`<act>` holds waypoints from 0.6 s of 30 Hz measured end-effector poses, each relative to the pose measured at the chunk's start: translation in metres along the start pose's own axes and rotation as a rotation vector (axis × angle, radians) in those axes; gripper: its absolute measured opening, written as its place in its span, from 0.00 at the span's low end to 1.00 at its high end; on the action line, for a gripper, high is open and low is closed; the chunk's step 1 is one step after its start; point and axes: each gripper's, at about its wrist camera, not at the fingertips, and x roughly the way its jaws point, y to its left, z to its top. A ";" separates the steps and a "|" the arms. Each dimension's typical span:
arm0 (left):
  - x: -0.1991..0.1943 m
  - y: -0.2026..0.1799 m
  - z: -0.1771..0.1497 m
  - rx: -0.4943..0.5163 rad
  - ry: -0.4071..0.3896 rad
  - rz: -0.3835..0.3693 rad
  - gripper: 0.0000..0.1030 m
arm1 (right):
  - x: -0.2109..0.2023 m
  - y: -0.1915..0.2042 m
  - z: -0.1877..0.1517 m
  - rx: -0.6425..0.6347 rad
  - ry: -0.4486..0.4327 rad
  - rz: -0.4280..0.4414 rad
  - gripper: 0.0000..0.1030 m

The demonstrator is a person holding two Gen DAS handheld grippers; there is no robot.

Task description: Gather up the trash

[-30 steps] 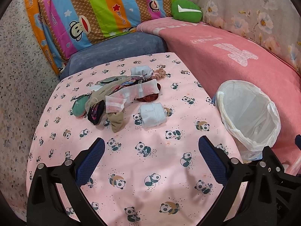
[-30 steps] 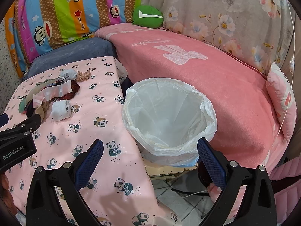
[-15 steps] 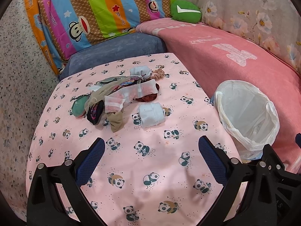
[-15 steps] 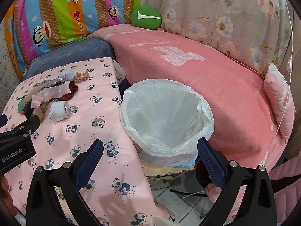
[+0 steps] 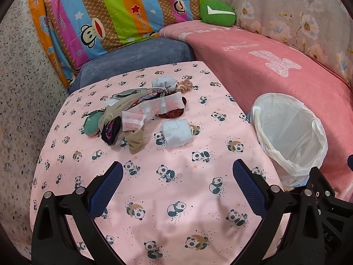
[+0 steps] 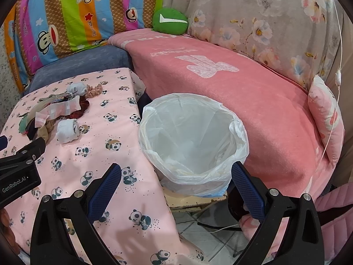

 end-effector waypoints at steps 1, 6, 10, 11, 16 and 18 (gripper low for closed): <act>0.000 0.000 0.000 0.000 0.000 0.000 0.92 | 0.000 0.000 0.000 0.000 0.000 0.002 0.93; 0.000 -0.001 0.000 0.000 -0.001 -0.002 0.92 | 0.000 0.000 0.000 -0.001 -0.004 -0.003 0.93; 0.000 -0.001 0.000 -0.001 0.000 -0.002 0.92 | 0.000 0.000 0.001 -0.005 -0.006 -0.006 0.93; 0.000 -0.001 0.000 -0.001 0.000 -0.002 0.92 | 0.000 0.000 0.001 -0.006 -0.006 -0.007 0.93; 0.000 -0.001 0.000 -0.001 -0.001 -0.003 0.92 | -0.001 0.000 0.001 -0.004 -0.007 -0.009 0.93; 0.000 -0.001 0.000 0.000 -0.001 -0.002 0.92 | -0.001 0.000 0.001 -0.004 -0.008 -0.010 0.93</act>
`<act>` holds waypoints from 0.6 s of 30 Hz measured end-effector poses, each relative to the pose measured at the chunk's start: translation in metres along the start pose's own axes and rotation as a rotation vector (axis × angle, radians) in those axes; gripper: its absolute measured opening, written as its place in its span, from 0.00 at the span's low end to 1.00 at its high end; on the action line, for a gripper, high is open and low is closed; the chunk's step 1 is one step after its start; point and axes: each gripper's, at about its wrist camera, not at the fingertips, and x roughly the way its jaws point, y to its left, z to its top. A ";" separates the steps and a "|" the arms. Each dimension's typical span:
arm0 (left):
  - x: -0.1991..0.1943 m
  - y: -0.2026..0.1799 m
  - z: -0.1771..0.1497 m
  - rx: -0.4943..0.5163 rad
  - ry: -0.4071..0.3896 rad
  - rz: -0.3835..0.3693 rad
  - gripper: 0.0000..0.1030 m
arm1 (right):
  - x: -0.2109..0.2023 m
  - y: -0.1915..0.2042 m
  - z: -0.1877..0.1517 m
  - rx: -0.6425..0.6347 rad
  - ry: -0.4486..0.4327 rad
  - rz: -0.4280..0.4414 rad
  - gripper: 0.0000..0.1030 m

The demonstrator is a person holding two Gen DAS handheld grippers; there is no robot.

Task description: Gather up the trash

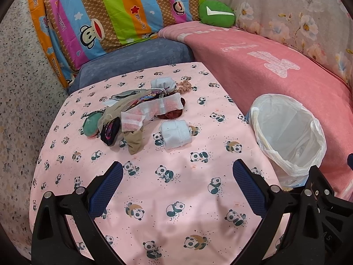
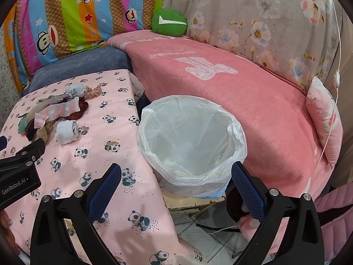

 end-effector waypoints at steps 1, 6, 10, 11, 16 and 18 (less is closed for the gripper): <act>0.000 0.000 0.000 0.000 0.000 0.000 0.92 | 0.000 0.000 0.000 0.000 0.000 0.000 0.93; 0.000 -0.001 0.001 -0.001 0.000 -0.003 0.92 | 0.000 0.000 0.000 -0.002 0.001 0.000 0.93; 0.000 -0.001 0.001 0.000 -0.001 -0.004 0.92 | 0.000 -0.001 0.000 -0.001 0.000 -0.002 0.93; 0.000 -0.001 0.001 -0.002 0.000 -0.004 0.92 | 0.000 -0.001 0.000 -0.001 -0.001 -0.002 0.93; 0.000 -0.004 0.002 0.001 -0.003 -0.009 0.92 | 0.000 -0.001 0.000 -0.001 0.000 -0.002 0.93; -0.001 -0.004 0.004 0.003 -0.005 -0.012 0.92 | -0.001 -0.001 0.000 -0.002 0.000 -0.003 0.93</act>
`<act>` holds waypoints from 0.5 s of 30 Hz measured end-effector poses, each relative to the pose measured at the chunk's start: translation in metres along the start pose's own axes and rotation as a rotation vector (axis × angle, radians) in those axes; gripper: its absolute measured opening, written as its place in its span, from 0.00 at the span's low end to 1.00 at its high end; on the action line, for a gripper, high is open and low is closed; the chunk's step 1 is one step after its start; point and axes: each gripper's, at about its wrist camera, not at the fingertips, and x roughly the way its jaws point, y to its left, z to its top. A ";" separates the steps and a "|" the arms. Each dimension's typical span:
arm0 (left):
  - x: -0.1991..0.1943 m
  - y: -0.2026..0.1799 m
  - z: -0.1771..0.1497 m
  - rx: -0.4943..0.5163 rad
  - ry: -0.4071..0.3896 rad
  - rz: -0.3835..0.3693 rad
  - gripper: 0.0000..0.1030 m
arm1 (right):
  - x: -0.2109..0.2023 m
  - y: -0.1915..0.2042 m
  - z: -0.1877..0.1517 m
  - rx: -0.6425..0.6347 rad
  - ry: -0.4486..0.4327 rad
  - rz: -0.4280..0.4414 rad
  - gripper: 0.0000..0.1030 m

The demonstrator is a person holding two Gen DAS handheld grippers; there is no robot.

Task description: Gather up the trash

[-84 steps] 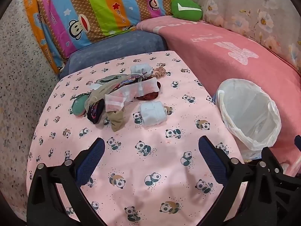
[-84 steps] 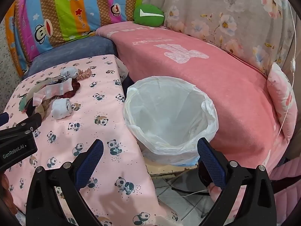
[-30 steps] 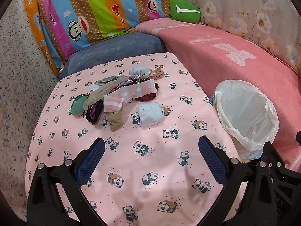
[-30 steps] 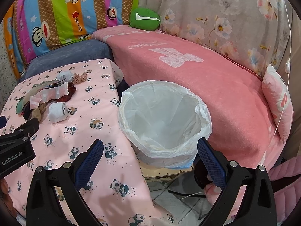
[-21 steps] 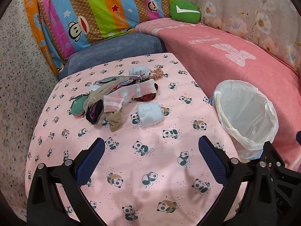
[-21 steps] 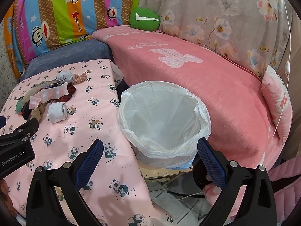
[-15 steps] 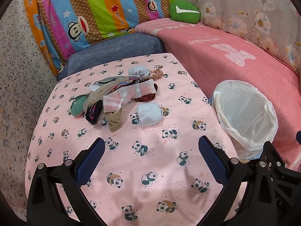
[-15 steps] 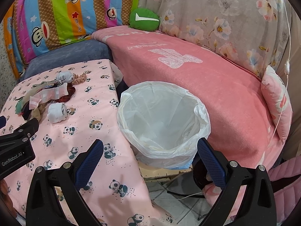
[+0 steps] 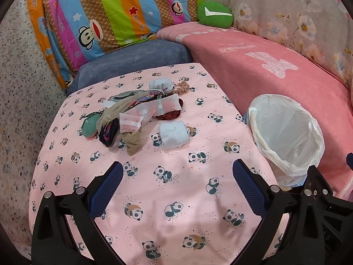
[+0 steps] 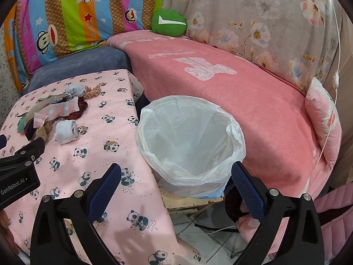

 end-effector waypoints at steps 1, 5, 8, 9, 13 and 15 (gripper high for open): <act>0.000 -0.001 0.000 0.001 -0.001 -0.001 0.92 | 0.000 0.000 0.000 0.000 0.000 0.000 0.93; 0.000 -0.001 0.000 -0.001 -0.001 0.000 0.92 | 0.000 0.000 0.000 0.000 0.000 0.000 0.93; 0.000 -0.001 0.000 -0.002 -0.001 -0.005 0.92 | 0.000 0.001 0.000 0.000 0.000 0.000 0.93; -0.001 0.000 0.000 -0.001 -0.003 -0.006 0.92 | 0.000 0.000 0.000 0.000 -0.001 -0.001 0.93; -0.001 0.002 -0.001 -0.004 -0.007 -0.011 0.92 | 0.000 0.000 0.000 -0.002 -0.002 -0.002 0.93; -0.001 0.003 -0.001 -0.003 -0.009 -0.015 0.92 | 0.000 0.001 0.000 -0.001 -0.001 -0.002 0.93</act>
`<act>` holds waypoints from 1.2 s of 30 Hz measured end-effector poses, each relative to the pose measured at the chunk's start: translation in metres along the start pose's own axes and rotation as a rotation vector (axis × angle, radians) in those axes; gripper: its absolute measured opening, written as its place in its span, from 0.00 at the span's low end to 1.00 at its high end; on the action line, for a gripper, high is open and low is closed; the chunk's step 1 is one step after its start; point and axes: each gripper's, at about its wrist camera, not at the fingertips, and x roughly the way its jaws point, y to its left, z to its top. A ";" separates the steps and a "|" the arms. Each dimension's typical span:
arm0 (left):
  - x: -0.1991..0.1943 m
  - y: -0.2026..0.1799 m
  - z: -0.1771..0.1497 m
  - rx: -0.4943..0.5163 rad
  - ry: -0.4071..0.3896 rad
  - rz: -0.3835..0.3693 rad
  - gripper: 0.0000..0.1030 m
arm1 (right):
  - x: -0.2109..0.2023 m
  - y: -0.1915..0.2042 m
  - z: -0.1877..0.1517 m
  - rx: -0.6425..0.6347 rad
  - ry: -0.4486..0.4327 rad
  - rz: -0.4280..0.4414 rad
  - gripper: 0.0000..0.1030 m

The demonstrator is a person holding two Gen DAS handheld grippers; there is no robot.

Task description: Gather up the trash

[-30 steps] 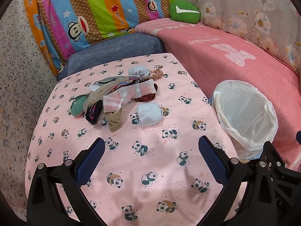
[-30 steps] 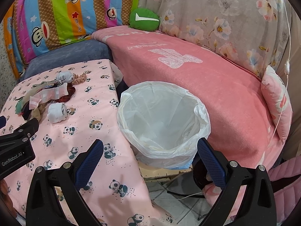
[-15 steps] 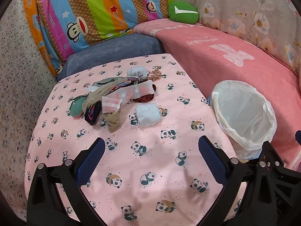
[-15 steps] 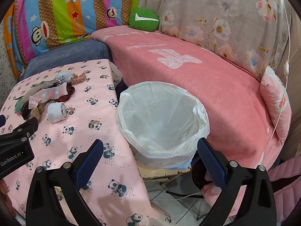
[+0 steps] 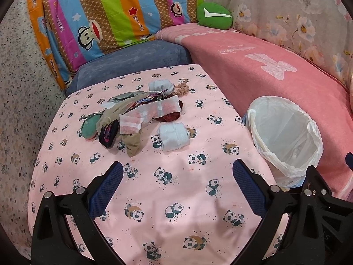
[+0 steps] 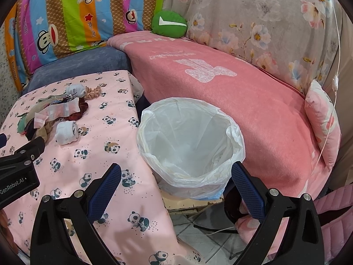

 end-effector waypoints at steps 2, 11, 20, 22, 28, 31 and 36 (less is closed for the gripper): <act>0.000 0.002 0.000 -0.003 0.000 -0.011 0.92 | -0.001 -0.001 0.002 0.003 -0.006 -0.003 0.93; 0.001 0.017 0.000 -0.018 -0.011 -0.042 0.92 | -0.011 -0.008 0.010 0.060 -0.072 -0.001 0.93; 0.016 0.063 -0.001 -0.101 -0.011 -0.011 0.92 | -0.015 0.019 0.019 0.063 -0.123 0.071 0.93; 0.020 0.075 -0.003 -0.103 -0.009 0.008 0.92 | -0.012 0.030 0.022 0.053 -0.117 0.101 0.93; 0.033 0.114 -0.008 -0.115 -0.009 0.086 0.92 | 0.001 0.077 0.030 0.002 -0.099 0.177 0.93; 0.042 0.136 -0.010 -0.151 0.015 0.085 0.92 | 0.012 0.102 0.034 -0.018 -0.082 0.224 0.93; 0.052 0.161 -0.011 -0.178 0.019 0.088 0.92 | 0.038 0.146 0.041 -0.055 -0.044 0.288 0.91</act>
